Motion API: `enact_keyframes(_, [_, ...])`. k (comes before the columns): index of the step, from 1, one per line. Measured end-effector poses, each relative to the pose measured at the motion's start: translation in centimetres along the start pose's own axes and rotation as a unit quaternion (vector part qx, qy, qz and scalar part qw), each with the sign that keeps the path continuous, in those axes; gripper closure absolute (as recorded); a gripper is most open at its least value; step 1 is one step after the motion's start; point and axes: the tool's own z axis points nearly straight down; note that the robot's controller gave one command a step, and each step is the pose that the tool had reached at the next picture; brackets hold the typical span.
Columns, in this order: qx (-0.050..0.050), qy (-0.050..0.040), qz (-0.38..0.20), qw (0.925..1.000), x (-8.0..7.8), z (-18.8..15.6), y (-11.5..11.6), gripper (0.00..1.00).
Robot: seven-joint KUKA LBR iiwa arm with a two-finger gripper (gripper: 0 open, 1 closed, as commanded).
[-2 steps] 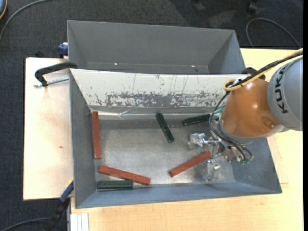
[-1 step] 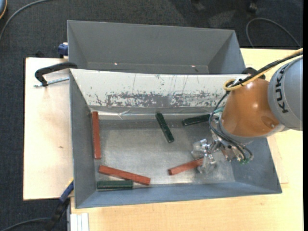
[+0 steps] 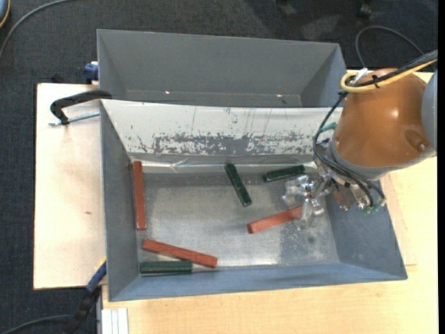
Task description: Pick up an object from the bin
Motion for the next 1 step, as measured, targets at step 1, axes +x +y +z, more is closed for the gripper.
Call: enact_keyframes(1, [0.002, -0.0021, -0.002, 1.0, -3.38, -8.86, -3.26, 1.0])
